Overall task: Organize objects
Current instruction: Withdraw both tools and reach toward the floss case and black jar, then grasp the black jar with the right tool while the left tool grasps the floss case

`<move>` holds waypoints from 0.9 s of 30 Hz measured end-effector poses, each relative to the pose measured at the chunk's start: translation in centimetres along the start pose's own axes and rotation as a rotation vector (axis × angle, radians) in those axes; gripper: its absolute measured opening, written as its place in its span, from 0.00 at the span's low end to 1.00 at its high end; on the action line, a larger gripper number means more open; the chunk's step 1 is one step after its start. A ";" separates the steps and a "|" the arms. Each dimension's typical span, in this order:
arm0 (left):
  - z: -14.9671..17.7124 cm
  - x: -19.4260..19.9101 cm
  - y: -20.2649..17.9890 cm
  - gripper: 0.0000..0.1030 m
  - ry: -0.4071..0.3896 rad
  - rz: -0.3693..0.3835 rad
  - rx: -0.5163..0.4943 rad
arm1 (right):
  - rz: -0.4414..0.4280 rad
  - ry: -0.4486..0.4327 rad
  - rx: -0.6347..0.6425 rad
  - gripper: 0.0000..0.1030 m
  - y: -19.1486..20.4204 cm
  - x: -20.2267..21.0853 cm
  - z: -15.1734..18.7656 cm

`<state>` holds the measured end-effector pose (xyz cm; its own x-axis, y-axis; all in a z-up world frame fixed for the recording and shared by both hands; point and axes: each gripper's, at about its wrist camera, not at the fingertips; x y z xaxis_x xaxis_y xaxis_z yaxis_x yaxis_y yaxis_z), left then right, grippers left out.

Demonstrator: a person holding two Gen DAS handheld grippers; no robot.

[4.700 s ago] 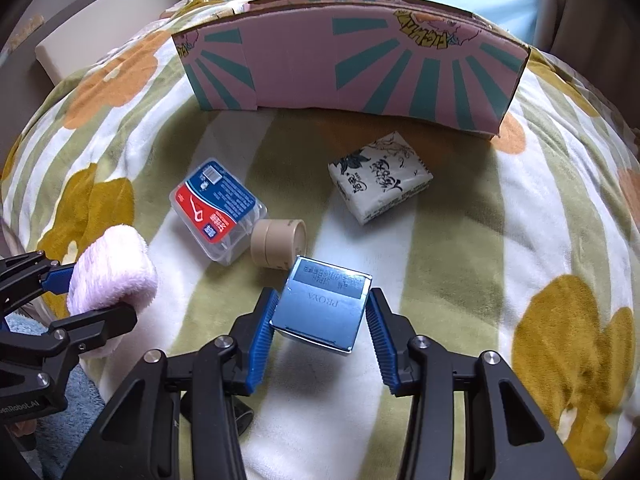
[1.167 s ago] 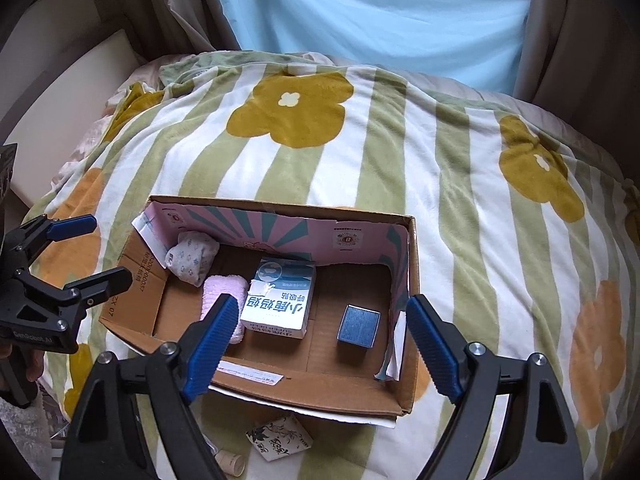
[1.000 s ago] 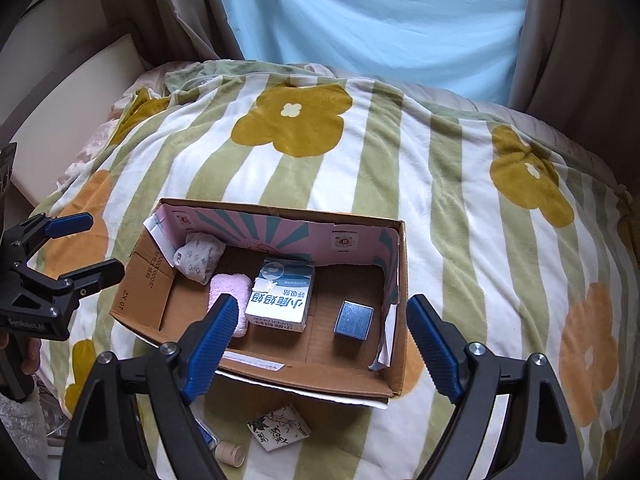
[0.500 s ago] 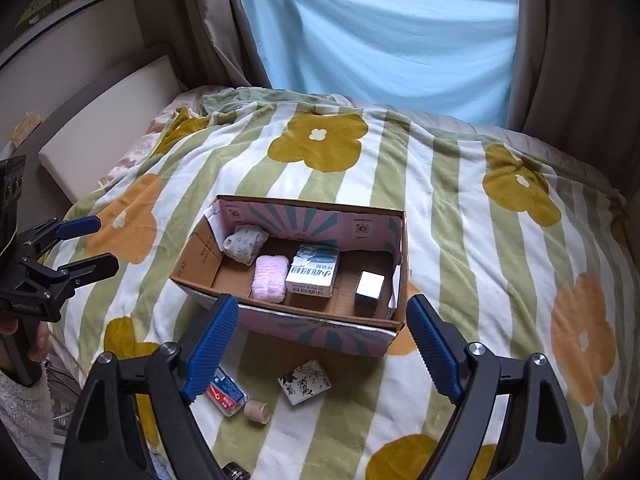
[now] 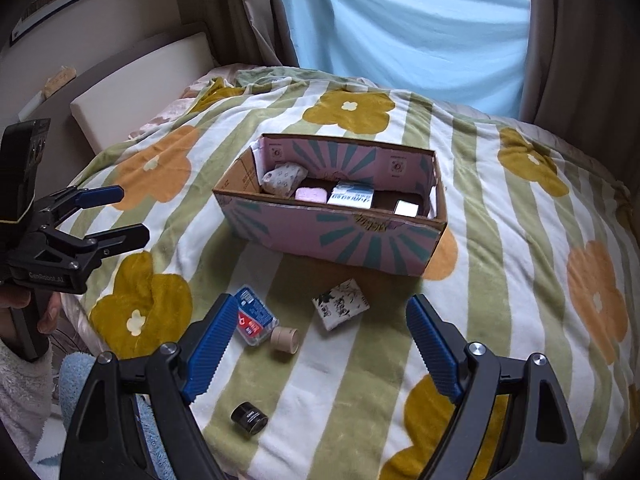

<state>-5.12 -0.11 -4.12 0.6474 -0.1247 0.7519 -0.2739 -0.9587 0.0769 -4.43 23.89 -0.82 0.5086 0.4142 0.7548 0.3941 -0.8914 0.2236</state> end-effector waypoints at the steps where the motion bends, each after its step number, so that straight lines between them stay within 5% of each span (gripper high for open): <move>1: 0.8 -0.3 -0.3 1.00 0.005 0.005 -0.005 | -0.012 0.003 0.002 0.81 0.4 -0.4 0.8; 9: 6.2 -5.8 -2.9 1.00 0.087 0.054 -0.033 | -0.087 0.038 0.030 0.81 2.9 -4.7 7.4; 16: 8.6 -9.9 -4.6 1.00 0.122 0.073 -0.045 | -0.060 0.111 0.111 0.81 3.9 -8.5 12.3; 27: 10.0 -14.0 -5.9 1.00 0.154 0.059 -0.079 | -0.080 0.129 0.143 0.77 4.0 -10.8 15.1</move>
<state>-5.44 4.72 -21.61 0.5138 -0.1338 0.8474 -0.3673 -0.9270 0.0763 3.23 18.67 -17.43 0.3729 0.4478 0.8127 0.5391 -0.8174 0.2031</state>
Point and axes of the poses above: each gripper's, at about its wrist camera, not at the fingertips, and x roughly against the way its jaws point, y to its left, z to its underside, and after that the axes turned 10 degrees about -z, right-handed
